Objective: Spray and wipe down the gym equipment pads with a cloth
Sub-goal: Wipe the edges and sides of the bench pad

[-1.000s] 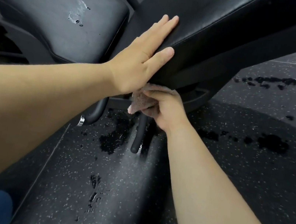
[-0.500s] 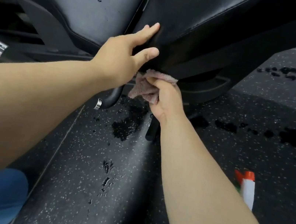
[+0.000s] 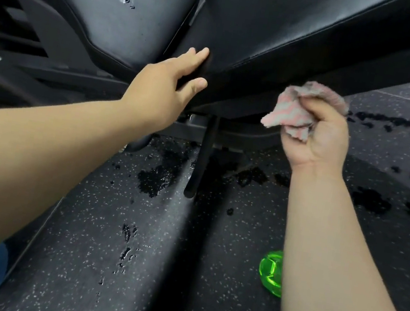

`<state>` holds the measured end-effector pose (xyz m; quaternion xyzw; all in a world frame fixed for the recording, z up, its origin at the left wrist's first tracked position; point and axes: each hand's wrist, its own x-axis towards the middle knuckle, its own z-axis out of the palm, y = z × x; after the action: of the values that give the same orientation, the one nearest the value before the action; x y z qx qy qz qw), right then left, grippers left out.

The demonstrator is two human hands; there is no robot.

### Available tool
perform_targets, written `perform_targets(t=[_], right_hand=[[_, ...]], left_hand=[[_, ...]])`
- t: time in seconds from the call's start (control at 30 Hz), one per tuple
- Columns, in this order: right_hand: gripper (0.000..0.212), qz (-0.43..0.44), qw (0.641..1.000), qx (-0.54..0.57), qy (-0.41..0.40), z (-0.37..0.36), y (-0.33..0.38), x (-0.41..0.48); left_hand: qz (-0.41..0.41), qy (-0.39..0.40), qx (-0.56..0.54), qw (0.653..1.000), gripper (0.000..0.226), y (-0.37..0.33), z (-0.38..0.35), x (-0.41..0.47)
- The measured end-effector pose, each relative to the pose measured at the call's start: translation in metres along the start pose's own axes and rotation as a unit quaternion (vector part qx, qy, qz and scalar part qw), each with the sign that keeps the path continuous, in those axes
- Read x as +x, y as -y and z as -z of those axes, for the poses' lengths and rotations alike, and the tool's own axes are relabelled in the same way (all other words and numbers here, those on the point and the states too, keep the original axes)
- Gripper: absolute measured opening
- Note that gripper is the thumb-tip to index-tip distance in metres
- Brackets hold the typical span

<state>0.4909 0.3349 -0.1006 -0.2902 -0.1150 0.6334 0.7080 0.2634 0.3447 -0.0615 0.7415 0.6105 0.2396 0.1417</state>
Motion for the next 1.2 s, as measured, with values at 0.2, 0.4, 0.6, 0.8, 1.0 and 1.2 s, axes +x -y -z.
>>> perform_targets(t=[0.2, 0.4, 0.6, 0.8, 1.0, 1.2], right_hand=[[0.049, -0.049, 0.989, -0.137, 0.041, -0.011, -0.017, -0.011], [0.037, -0.164, 0.962, -0.211, -0.052, -0.013, 0.010, 0.000], [0.022, -0.031, 0.989, -0.141, 0.028, 0.012, 0.119, -0.008], [0.016, -0.021, 0.996, -0.084, -0.006, 0.019, 0.128, -0.014], [0.025, 0.011, 0.998, -0.035, -0.043, 0.038, 0.138, -0.030], [0.033, -0.054, 0.992, -0.104, -0.044, 0.082, 0.125, -0.054]], left_hand=[[-0.070, -0.049, -0.028, 0.996, 0.048, -0.055, -0.007, -0.004], [-0.165, -0.031, -0.025, 0.985, 0.053, -0.132, -0.017, 0.012], [-0.379, -0.052, 0.112, 0.917, 0.060, -0.190, -0.037, 0.019], [-0.381, -0.070, 0.187, 0.902, 0.062, -0.191, -0.054, 0.025], [-0.340, -0.058, 0.086, 0.935, 0.060, -0.200, -0.067, 0.005], [-0.058, 0.187, -0.220, 0.956, 0.075, -0.206, -0.112, -0.052]])
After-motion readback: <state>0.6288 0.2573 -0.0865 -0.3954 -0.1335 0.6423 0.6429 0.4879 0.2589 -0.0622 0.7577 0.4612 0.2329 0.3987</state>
